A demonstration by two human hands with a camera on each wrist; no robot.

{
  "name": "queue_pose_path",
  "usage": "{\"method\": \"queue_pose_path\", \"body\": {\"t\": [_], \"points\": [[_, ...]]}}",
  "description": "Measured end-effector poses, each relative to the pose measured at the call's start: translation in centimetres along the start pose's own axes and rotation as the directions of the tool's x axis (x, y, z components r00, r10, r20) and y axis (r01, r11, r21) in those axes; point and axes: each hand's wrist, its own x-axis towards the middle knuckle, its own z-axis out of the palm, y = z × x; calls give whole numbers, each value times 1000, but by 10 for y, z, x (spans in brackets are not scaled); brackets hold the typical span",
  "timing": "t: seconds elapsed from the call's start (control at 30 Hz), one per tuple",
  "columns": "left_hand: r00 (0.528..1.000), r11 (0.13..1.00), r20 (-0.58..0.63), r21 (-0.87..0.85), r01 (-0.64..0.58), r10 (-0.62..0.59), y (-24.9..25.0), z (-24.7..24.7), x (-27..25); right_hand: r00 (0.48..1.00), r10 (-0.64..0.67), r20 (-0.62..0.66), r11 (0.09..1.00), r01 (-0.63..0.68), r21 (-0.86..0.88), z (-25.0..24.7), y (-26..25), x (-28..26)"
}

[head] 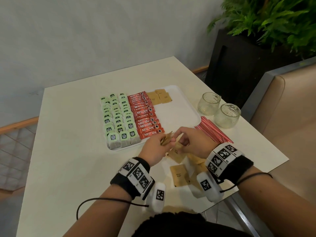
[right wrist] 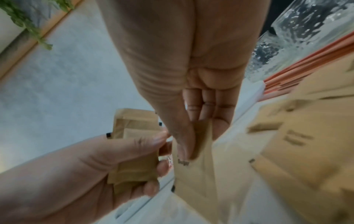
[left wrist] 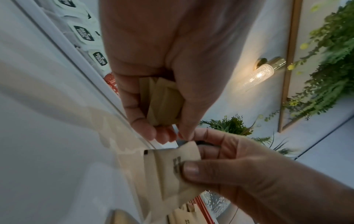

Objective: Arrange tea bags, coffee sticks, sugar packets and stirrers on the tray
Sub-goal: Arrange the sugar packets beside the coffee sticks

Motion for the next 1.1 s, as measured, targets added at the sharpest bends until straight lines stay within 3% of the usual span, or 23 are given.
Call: {"method": "queue_pose_path", "body": {"t": [0.27,0.5,0.7,0.83,0.97,1.1], "points": [[1000,998,20,-66,-8,10,3,-5,6,999,-29,-29,981,34,193,-14,-5,11],[980,897,-93,-425,120,-176,5,-8,15,982,76,-171,858,23,514,-23,-13,18],[967,841,-104,-522,145,-232,10,-15,24,996,91,-25,915,-74,396,-18,-11,23],[951,749,-72,-635,189,-302,19,-28,30,988,137,-78,908,-93,409,-24,-9,43],[948,597,20,-773,215,-317,25,-51,38,950,241,-199,895,-139,424,-43,-1,89],[947,489,41,-849,201,-317,21,-72,48,922,346,-172,877,-252,410,-45,10,141]]}}
